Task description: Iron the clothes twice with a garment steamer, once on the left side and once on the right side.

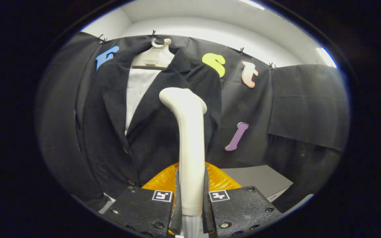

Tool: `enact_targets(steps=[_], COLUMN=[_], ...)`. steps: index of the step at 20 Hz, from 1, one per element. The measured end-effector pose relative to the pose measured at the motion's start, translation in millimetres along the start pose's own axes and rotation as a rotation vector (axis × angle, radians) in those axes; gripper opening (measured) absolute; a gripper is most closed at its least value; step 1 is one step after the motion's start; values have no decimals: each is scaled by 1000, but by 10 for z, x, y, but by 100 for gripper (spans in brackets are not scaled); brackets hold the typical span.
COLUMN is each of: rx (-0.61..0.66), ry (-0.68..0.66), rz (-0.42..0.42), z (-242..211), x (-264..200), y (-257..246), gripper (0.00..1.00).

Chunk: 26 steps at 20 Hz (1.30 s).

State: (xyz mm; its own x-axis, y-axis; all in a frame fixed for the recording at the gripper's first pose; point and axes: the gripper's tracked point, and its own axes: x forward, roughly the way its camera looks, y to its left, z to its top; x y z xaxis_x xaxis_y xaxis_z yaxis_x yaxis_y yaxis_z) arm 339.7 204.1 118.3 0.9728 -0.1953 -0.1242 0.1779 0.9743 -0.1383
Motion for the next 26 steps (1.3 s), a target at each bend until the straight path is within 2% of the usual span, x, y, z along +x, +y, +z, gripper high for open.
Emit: enact_targets(steps=[16, 26], rx=[-66, -118], ry=[147, 225], rz=[27, 75], z=[-1270, -2005], x=[-235, -366], y=[260, 388], gripper=[27, 27])
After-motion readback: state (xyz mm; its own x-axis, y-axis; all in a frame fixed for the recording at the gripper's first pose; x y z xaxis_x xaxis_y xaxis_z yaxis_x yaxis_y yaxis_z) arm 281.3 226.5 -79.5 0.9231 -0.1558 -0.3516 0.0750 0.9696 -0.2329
